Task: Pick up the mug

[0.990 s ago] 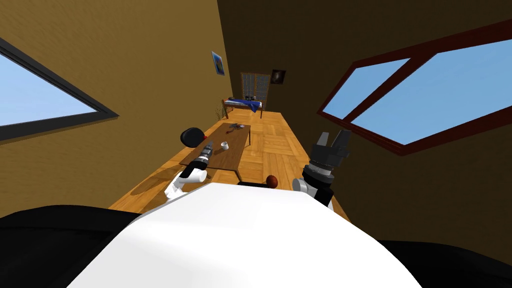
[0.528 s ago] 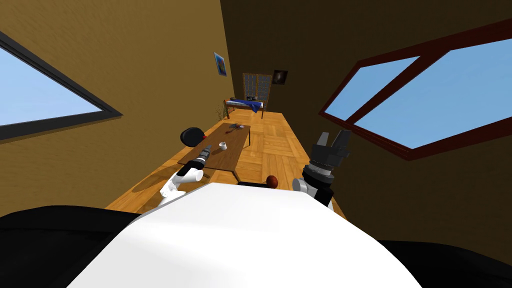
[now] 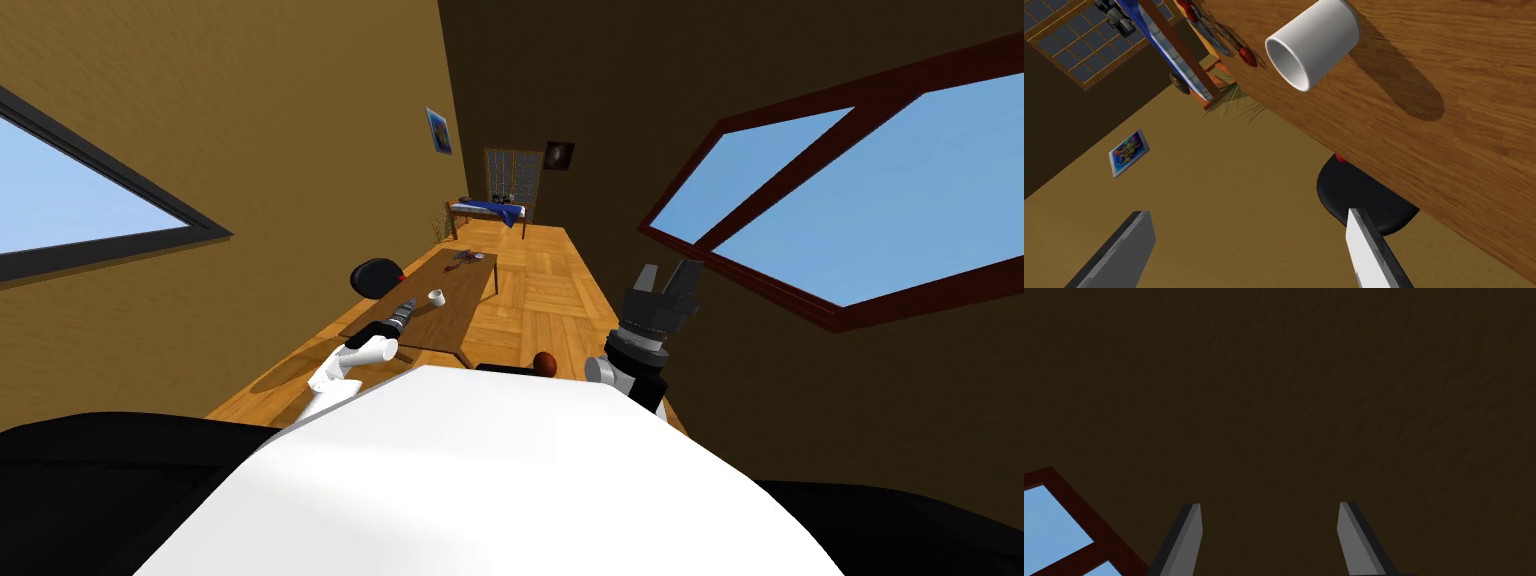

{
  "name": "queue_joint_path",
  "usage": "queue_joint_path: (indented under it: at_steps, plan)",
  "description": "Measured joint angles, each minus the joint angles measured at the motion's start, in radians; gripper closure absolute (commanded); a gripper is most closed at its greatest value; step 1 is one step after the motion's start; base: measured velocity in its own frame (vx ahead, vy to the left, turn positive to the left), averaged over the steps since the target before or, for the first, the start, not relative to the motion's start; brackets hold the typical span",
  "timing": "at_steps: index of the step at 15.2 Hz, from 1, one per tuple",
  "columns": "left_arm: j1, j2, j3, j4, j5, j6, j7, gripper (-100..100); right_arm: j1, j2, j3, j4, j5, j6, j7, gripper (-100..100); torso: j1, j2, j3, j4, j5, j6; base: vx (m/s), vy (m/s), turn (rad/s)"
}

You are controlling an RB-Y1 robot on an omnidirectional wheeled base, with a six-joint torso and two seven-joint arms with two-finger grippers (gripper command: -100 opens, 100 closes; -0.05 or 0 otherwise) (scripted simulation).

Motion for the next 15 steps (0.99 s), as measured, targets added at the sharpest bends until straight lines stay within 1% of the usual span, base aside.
queue_joint_path:
  at_steps: [1,3,5,6,7,8,9,10,12,14,15]
  plan:
    - [-0.001,0.001,0.003,0.005,0.002,0.018,-0.008,-100,0.000,0.000,0.000,0.000,0.000,0.000,0.000,0,0.000,0.002,0.001,0.000,0.000,0.000,0.099,-0.058,0.052]
    - [-0.005,0.013,0.017,0.029,0.017,0.062,-0.031,-100,0.000,0.000,0.000,0.000,0.000,0.000,0.000,0,0.001,-0.001,0.000,0.000,0.000,0.000,0.175,-0.053,0.029]
    - [-0.014,0.038,0.030,0.073,0.045,0.102,-0.061,-100,0.000,0.000,0.000,0.000,0.000,0.000,0.000,0,0.000,-0.005,-0.003,-0.001,0.000,0.000,0.192,-0.071,0.039]
    - [-0.015,0.036,0.033,0.082,0.045,0.116,-0.070,-100,0.000,0.000,0.000,0.000,0.000,0.000,0.000,0,0.000,-0.005,-0.003,-0.001,0.000,0.000,0.181,-0.057,0.041]
    - [-0.015,0.043,0.038,0.098,0.055,0.131,-0.082,-100,0.000,0.000,0.000,0.000,0.000,0.000,0.000,0,0.000,-0.005,-0.003,-0.001,0.000,0.000,0.186,-0.048,0.046]
    - [-0.020,0.052,0.044,0.116,0.065,0.148,-0.095,-100,0.000,0.000,0.000,0.000,0.000,0.000,0.000,0,0.001,-0.005,-0.003,-0.001,0.000,0.000,0.137,-0.032,0.034]
    - [-0.021,0.054,0.048,0.120,0.067,0.165,-0.101,-100,0.000,0.000,0.000,0.000,0.000,0.000,0.000,0,0.002,-0.004,-0.002,-0.001,0.000,0.000,0.146,-0.013,0.044]
    - [-0.028,0.063,0.053,0.140,0.078,0.182,-0.113,-100,0.000,0.000,0.000,0.000,0.000,0.000,0.000,0,0.003,-0.003,-0.002,-0.001,0.000,0.000,0.155,-0.015,0.039]
    - [-0.027,0.068,0.065,0.149,0.085,0.221,-0.130,-100,0.000,0.000,0.000,0.000,0.000,0.000,0.000,0,0.004,-0.002,-0.001,0.000,0.001,0.000,0.125,-0.011,0.052]
    - [-0.036,0.084,0.076,0.182,0.104,0.260,-0.153,-100,0.000,0.000,0.000,0.000,0.000,0.000,0.000,0,0.004,-0.003,-0.002,-0.001,0.001,0.000,0.152,-0.021,0.035]
    - [-0.036,0.083,0.079,0.187,0.104,0.274,-0.159,-100,0.000,0.000,0.000,0.000,0.000,0.000,0.000,0,0.004,-0.002,-0.001,-0.001,0.001,0.000,0.147,-0.031,0.059]
